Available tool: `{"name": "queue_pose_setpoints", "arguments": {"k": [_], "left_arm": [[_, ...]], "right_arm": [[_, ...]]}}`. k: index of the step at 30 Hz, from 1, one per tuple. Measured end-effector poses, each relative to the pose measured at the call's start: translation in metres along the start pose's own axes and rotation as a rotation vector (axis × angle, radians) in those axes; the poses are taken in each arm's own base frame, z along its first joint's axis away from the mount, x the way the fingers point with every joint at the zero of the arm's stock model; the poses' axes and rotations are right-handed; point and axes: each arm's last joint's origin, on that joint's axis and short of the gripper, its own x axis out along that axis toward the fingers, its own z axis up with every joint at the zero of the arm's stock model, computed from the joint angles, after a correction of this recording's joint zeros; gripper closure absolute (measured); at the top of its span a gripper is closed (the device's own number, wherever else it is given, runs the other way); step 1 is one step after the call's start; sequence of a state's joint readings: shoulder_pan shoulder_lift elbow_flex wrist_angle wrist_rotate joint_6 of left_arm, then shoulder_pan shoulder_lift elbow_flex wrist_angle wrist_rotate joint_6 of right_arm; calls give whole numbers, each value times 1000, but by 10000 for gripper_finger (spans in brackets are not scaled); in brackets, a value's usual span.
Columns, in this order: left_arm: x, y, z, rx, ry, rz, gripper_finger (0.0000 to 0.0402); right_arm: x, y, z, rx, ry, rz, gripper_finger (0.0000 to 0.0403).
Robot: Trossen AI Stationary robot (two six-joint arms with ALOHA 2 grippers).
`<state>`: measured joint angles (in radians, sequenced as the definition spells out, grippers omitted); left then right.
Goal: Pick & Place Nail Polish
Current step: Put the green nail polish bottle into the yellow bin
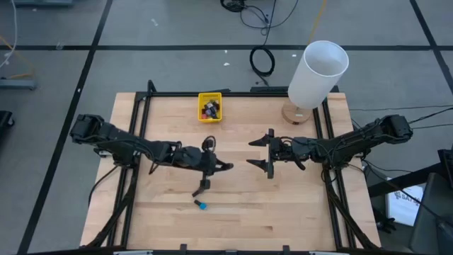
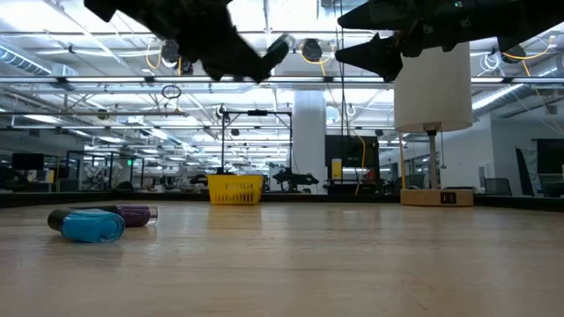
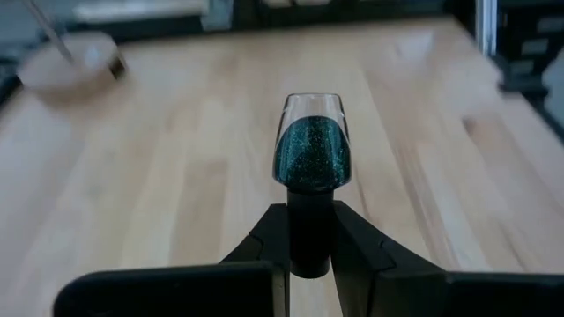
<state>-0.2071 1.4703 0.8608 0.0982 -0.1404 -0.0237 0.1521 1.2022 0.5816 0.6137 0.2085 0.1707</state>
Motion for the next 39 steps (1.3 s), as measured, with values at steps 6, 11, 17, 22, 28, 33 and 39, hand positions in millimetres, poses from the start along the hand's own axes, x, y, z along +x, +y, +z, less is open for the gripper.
{"name": "queue_pose_setpoints", "arguments": {"k": [6, 11, 17, 22, 28, 33, 39], "left_arm": [[4, 12, 6, 21, -136, 24, 364], [5, 25, -18, -31, -189, 27, 364], [1, 33, -44, -97, -269, 31, 364], [-2, 39, -48, -76, -339, 54, 364], [-3, 56, -48, -73, -362, 79, 364], [-4, 67, -49, -83, -363, 88, 364], [-4, 72, -50, -90, -358, 100, 364]], "right_arm": [[0, 0, 0, -2, -2, 1, 83], [0, 0, 0, 0, -2, 1, 83], [0, 0, -1, -1, 6, 0, 83], [0, 0, -1, -1, 6, 0, 83], [0, 0, -1, 5, 5, 0, 83], [0, 0, -1, 8, 6, -1, 83], [0, 0, -1, 7, 5, -1, 83]]}}
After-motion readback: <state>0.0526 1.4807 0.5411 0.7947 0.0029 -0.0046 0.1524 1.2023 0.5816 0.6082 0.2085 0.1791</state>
